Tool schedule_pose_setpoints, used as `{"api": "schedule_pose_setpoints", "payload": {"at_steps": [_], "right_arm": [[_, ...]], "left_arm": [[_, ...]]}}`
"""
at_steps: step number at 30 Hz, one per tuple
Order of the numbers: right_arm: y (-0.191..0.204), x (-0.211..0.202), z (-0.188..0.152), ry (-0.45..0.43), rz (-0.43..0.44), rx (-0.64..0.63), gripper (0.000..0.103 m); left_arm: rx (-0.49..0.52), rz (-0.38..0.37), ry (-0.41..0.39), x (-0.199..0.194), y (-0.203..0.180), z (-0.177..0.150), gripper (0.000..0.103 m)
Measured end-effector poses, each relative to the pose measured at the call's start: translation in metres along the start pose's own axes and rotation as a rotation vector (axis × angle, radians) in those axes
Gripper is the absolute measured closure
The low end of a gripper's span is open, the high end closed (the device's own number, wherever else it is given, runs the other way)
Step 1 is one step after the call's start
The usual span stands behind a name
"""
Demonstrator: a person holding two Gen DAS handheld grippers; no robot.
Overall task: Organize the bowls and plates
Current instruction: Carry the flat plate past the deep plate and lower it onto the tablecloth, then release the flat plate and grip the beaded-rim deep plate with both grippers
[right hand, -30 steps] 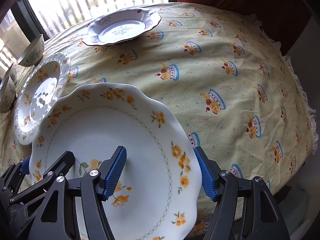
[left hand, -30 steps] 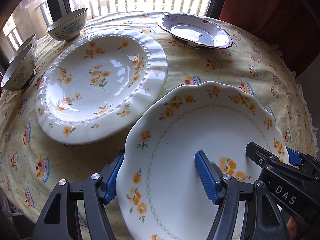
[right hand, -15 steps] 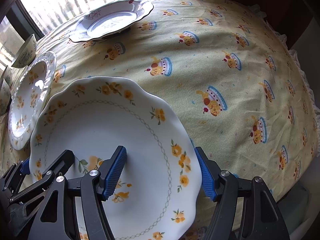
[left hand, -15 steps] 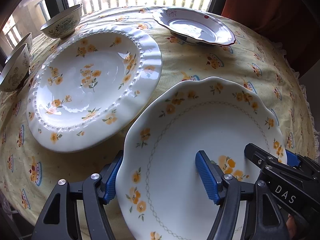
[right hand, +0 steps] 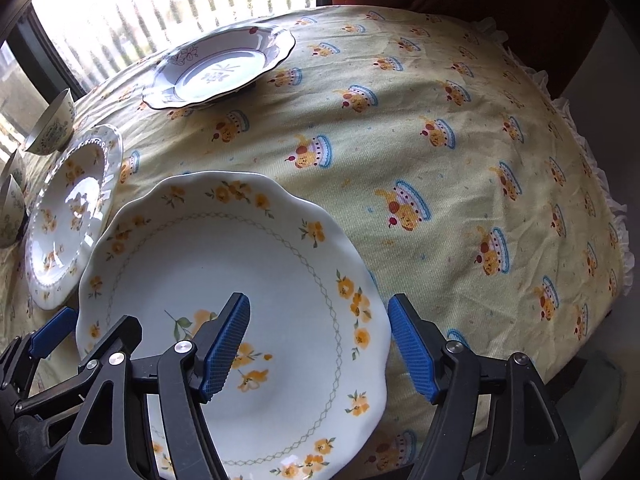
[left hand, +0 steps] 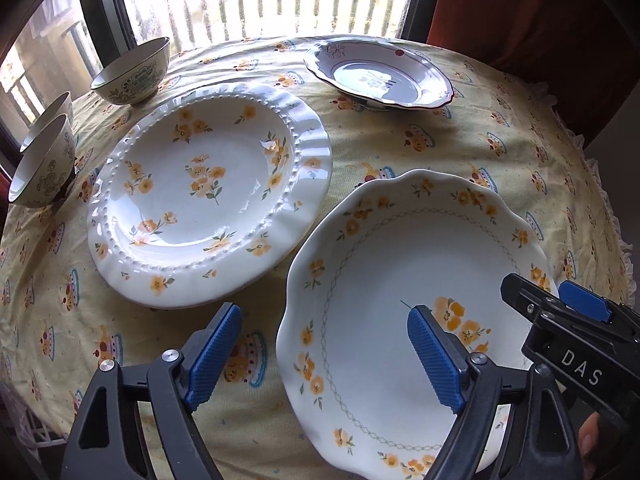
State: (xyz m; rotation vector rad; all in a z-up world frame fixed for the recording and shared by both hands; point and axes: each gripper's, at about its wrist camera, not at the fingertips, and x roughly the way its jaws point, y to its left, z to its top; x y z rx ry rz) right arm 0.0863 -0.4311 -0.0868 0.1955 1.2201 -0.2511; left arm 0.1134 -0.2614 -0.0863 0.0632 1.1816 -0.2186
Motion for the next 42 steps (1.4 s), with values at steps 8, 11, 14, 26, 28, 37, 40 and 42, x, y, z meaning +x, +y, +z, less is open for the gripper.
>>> {"api": "schedule_pose_setpoints", "payload": {"at_steps": [8,11,14,26,28,37,40,42], "right_arm": [[0.026,-0.023,-0.004,-0.049,0.008,0.027,0.025],[0.041,-0.029,-0.005,-0.061,0.014,0.039,0.025],[0.059,-0.033,-0.008,-0.065,0.020,0.044,0.025],[0.139,-0.051,-0.017,-0.105,0.039,0.030,0.025],[0.150,-0.052,-0.016,-0.116,0.040,0.022,0.025],[0.180,-0.040,0.014,-0.125,0.056,0.017,0.025],[0.183,-0.026,0.030,-0.113,0.057,0.019,0.025],[0.185,-0.015,0.040,-0.101,0.061,0.018,0.025]], "left_arm": [[0.014,0.002,-0.046,-0.022,0.030,0.004,0.011],[0.020,0.006,-0.054,-0.027,0.047,0.004,0.011],[0.021,0.011,-0.059,-0.033,0.066,0.004,0.011],[0.008,0.032,-0.070,-0.049,0.143,0.007,0.008],[0.000,0.028,-0.064,-0.048,0.153,0.012,0.008],[-0.063,0.018,-0.018,-0.025,0.177,0.046,0.010],[-0.083,0.026,-0.010,-0.013,0.179,0.058,0.011],[-0.094,0.029,-0.001,-0.004,0.179,0.065,0.012]]}}
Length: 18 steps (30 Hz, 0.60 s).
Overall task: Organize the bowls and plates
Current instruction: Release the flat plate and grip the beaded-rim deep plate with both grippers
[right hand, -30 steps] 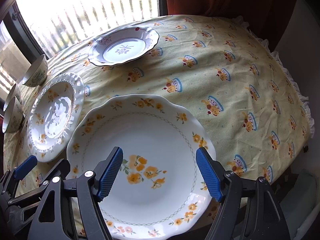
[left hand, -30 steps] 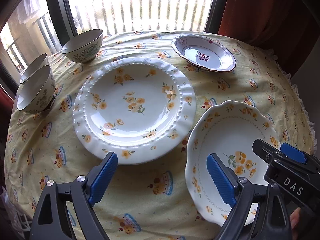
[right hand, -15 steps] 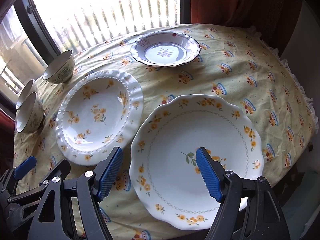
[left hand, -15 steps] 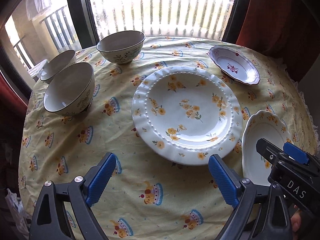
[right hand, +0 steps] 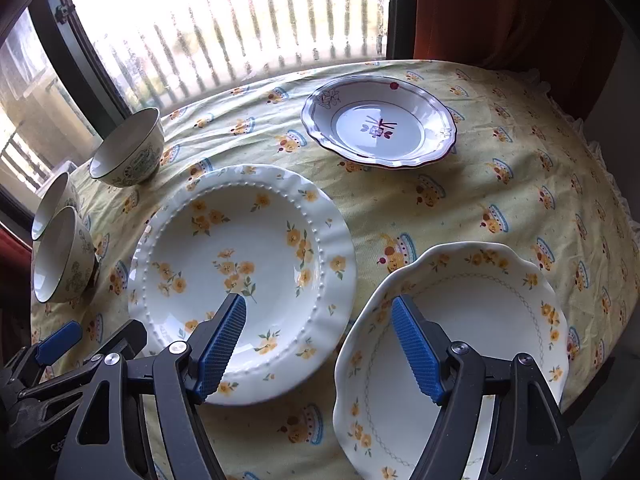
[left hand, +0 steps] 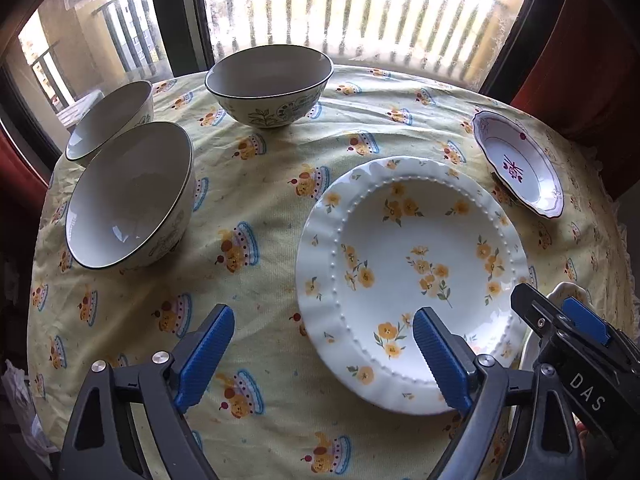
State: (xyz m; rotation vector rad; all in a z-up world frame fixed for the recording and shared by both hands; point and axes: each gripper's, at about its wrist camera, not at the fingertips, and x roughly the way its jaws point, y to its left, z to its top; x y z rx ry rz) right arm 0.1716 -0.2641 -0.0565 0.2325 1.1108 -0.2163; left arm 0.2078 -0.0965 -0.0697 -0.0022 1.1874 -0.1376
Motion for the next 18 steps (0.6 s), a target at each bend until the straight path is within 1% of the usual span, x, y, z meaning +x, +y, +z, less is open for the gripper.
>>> {"api": "schedule_pose_setpoints", "payload": {"at_steps": [2,6,11,13,15,18], "right_arm": [[0.001,0.011,0.009,0.008,0.002,-0.004,0.025],[0.002,0.033,0.023,0.030,0.015,-0.016,0.025],[0.002,0.053,0.036,0.047,0.032,-0.035,0.026],[0.003,0.061,0.038,0.060,0.049,-0.037,0.030],[0.004,0.066,0.039,0.071,0.046,-0.037,0.032],[0.004,0.071,0.039,0.073,0.032,-0.038,0.035]], "left_arm": [[-0.007,0.004,0.007,0.009,-0.001,0.007,0.013],[-0.006,0.008,0.021,0.023,-0.006,0.017,0.021],[-0.008,0.016,0.049,0.043,-0.008,0.022,0.024],[-0.001,0.013,0.062,0.049,-0.011,0.023,0.028],[0.007,0.002,0.068,0.052,-0.014,0.023,0.033],[0.024,0.018,0.068,0.054,-0.017,0.022,0.033]]}}
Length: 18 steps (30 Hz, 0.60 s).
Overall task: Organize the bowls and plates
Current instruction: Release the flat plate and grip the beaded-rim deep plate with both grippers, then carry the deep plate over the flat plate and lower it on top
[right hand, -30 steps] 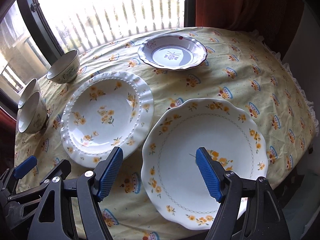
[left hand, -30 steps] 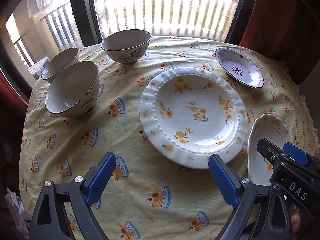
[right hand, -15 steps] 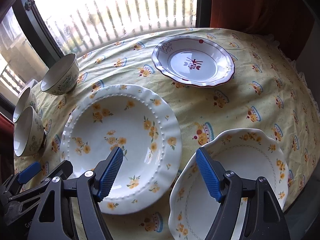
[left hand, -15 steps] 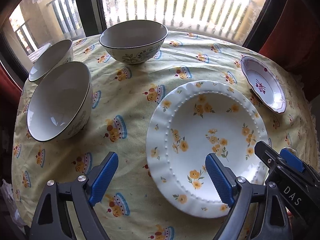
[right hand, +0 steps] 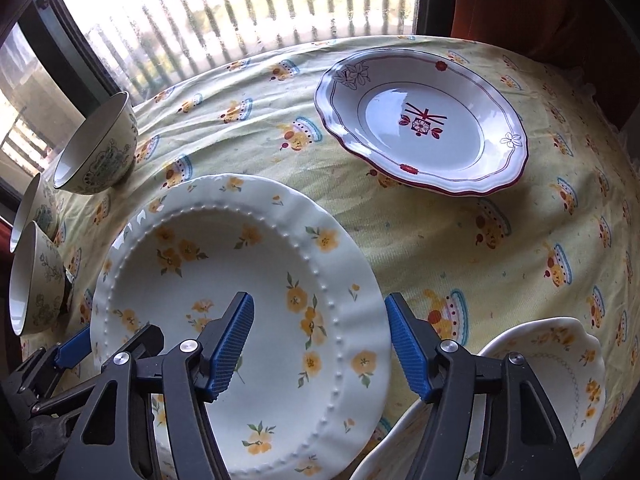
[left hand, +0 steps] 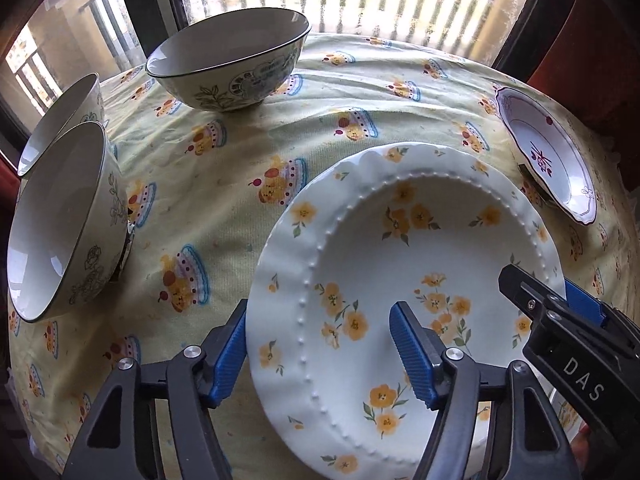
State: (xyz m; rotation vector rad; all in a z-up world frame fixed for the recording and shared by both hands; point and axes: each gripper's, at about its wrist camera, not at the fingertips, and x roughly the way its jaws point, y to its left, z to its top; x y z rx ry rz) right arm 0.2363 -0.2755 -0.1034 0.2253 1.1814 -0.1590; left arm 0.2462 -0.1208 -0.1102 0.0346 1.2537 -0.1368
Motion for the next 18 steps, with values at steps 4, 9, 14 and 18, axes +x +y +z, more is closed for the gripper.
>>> {"api": "schedule_pose_setpoints", "payload": {"at_steps": [4,9,14,18], "right_arm": [[0.002,-0.001,-0.002,-0.006,-0.012,-0.015,0.036],[0.009,-0.004,-0.008,0.000,-0.008,-0.033,0.036],[0.025,-0.009,-0.023,0.021,0.023,-0.067,0.036],[0.039,-0.013,-0.041,0.039,0.030,-0.096,0.036]], "left_arm": [[0.011,0.004,0.000,-0.001,0.001,-0.001,0.034],[0.022,0.035,0.010,-0.003,0.011,-0.006,0.034],[0.007,0.056,0.020,-0.009,0.030,-0.019,0.034],[0.013,0.065,0.020,-0.014,0.041,-0.032,0.034]]}}
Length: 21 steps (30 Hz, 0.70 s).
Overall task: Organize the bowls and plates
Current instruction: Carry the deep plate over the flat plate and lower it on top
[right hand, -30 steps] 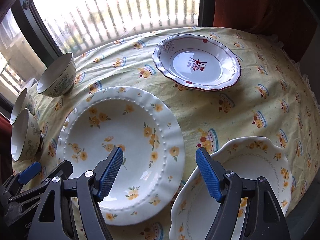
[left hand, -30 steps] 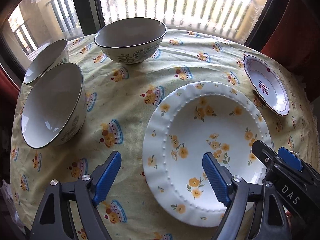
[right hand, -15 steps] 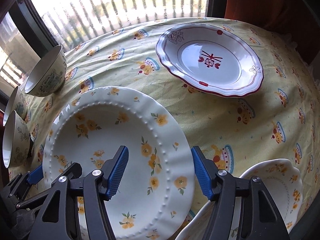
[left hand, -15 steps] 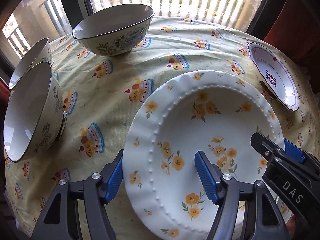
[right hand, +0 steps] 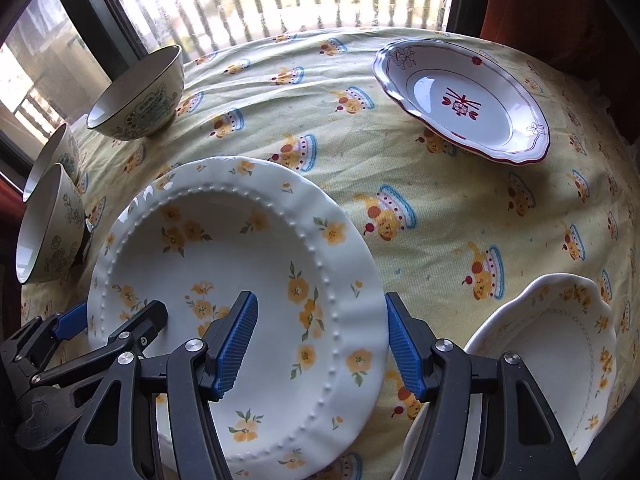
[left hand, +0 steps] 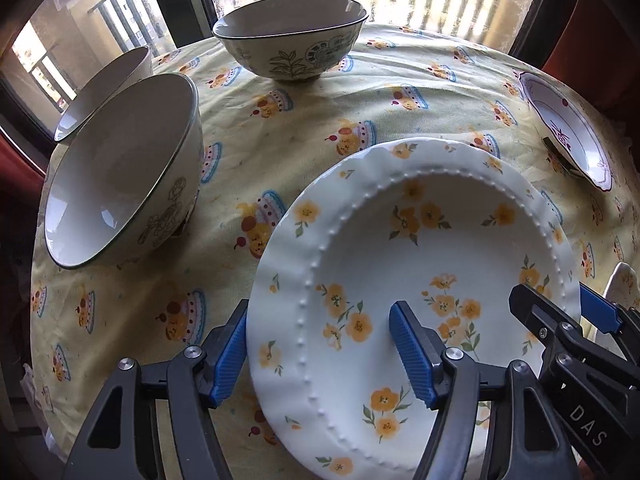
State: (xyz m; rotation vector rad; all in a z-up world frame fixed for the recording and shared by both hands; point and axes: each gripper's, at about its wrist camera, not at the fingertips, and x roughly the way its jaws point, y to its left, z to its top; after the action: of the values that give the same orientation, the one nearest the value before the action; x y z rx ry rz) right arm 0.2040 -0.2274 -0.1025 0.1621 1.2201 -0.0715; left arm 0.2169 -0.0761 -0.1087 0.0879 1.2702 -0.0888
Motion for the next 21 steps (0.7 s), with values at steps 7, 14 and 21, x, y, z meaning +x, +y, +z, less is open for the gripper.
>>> {"api": "schedule_pose_setpoints", "payload": {"at_steps": [7,14,21], "right_arm": [[0.018,-0.009,-0.028,0.032,-0.002,-0.015,0.036],[0.027,-0.013,-0.045,0.049,-0.009,-0.016,0.036],[0.027,-0.001,-0.043,0.063,-0.036,0.011,0.037]], "left_arm": [[0.007,0.004,0.015,-0.009,0.016,-0.028,0.033],[0.025,-0.014,0.007,-0.015,0.021,-0.045,0.034],[0.011,-0.024,0.004,-0.016,0.022,-0.044,0.034]]}}
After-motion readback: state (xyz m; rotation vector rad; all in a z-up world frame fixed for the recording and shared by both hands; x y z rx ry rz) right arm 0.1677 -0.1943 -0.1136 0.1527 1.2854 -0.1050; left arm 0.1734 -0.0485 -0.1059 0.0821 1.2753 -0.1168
